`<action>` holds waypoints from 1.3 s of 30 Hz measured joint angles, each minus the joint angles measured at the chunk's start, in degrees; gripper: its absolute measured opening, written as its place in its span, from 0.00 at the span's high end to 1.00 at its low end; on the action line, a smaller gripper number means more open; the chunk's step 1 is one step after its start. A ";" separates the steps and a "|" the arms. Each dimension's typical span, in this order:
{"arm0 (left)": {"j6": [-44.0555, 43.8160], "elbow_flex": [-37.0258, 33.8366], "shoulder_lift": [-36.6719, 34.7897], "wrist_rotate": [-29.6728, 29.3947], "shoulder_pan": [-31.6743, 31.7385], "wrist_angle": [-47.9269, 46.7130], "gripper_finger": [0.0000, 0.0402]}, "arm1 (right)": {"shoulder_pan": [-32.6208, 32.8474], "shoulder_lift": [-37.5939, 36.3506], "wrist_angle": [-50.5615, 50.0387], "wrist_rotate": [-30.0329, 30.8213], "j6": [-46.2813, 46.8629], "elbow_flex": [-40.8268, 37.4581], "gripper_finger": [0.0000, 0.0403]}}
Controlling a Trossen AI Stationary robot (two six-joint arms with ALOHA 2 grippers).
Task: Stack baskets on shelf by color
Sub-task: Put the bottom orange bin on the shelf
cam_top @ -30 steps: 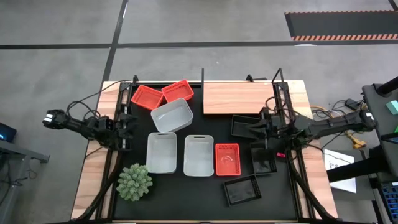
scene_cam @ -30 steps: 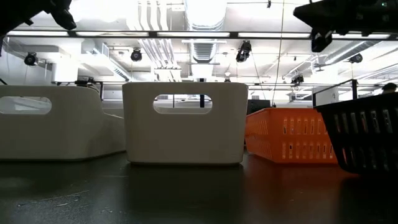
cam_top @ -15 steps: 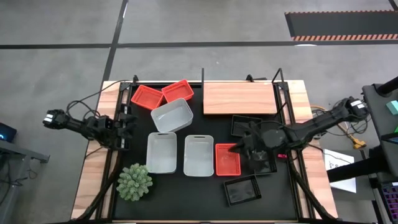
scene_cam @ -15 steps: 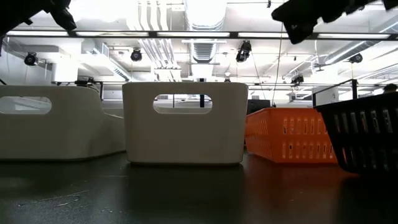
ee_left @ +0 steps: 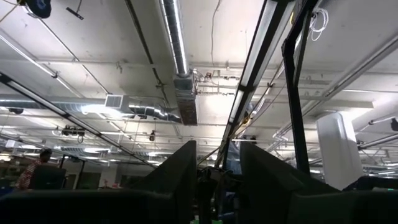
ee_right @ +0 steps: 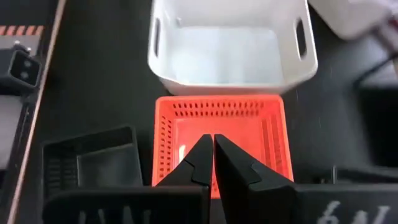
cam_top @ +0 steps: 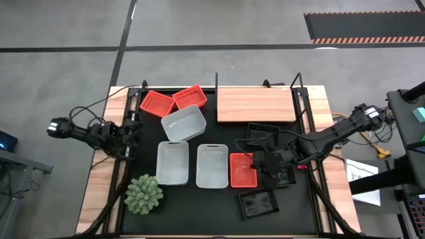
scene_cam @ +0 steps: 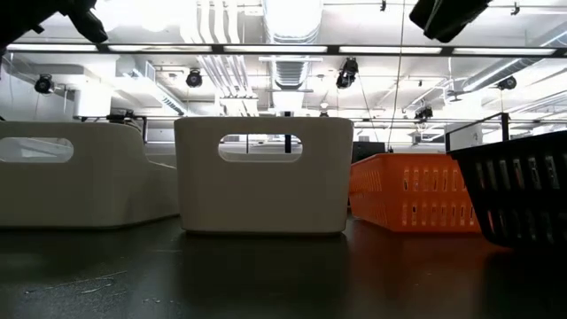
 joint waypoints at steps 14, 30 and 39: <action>2.01 -0.02 -2.89 0.04 0.00 -0.69 0.73 | -0.50 12.58 -5.12 -4.75 2.36 7.55 0.73; 5.14 -0.02 -3.16 0.04 0.00 -0.39 0.73 | -0.91 19.90 -8.51 -6.05 -6.35 16.41 0.55; 6.40 -0.07 -3.16 0.04 0.00 -0.35 0.73 | -0.77 20.73 -7.80 -6.50 -0.27 17.10 0.55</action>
